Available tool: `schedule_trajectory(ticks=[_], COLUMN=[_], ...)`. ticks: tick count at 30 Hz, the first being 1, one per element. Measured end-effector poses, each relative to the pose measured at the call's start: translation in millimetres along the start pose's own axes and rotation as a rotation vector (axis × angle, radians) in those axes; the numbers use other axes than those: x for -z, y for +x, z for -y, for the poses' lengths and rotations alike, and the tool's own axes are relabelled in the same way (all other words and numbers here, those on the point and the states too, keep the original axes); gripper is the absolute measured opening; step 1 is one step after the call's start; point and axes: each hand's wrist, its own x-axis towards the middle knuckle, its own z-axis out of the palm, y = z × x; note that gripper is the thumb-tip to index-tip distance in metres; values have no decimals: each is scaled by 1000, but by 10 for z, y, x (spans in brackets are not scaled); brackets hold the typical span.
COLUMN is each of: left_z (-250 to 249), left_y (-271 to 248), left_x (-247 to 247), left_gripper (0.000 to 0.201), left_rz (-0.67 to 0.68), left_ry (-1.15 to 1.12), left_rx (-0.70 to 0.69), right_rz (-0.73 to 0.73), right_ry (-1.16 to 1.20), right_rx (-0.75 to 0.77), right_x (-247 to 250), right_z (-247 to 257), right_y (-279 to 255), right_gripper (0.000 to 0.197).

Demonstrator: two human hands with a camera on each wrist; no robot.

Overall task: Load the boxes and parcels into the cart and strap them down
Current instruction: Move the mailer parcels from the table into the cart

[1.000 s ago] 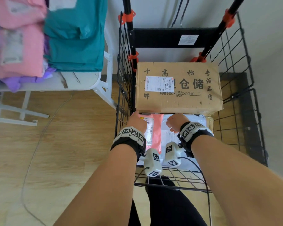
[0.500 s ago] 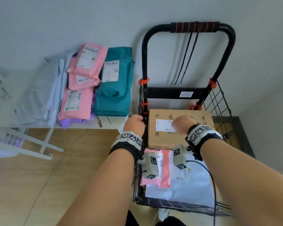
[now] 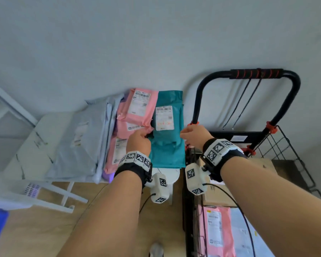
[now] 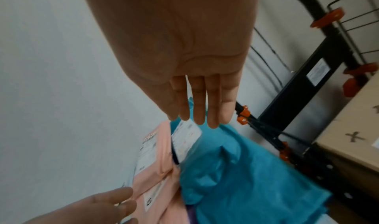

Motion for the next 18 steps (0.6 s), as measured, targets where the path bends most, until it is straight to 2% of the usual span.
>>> schedule_trajectory(ticks=[3, 6, 9, 10, 11, 12, 13, 14, 15, 16, 17, 18], left_z=[88, 159, 327, 389, 495, 579, 611, 579, 508, 463, 478, 481], left_y=[330, 693, 1060, 1182, 1329, 1483, 1577, 1597, 1571, 1543, 1555, 1582], left_x=[269, 461, 541, 530, 475, 428, 359, 361, 392, 432, 426, 424], left_gripper=[36, 38, 30, 49, 84, 108, 111, 95, 71, 48, 33, 27], left_rz=[-59, -96, -25, 38, 133, 239, 245, 296, 276, 189, 162, 158], left_ry=[30, 28, 109, 168, 275, 329, 316, 349, 357, 329, 308, 287], left_rx=[15, 25, 0, -33, -63, -26, -5, 6, 2, -37, -48, -71], right_rz=[0, -30, -31, -30, -29, -25, -20, -9, 8, 30, 48, 63], right_ry=[-17, -37, -37, -23, -9, 1, 6, 11, 19, 31, 41, 43], right_rx=[11, 5, 12, 12, 11, 3, -16, -37, -55, -78, -98, -111], right_x=[-286, -519, -681, -737, -790, -843, -893, -930, -964, -993, -1020, -1041], right_z=[309, 499, 697, 751, 796, 829, 853, 878, 903, 929, 949, 969], right_y=[211, 416, 567, 628, 688, 752, 814, 861, 898, 924, 948, 964], right_gripper=[11, 26, 38, 41, 43, 44, 43, 41, 40, 42, 48, 53])
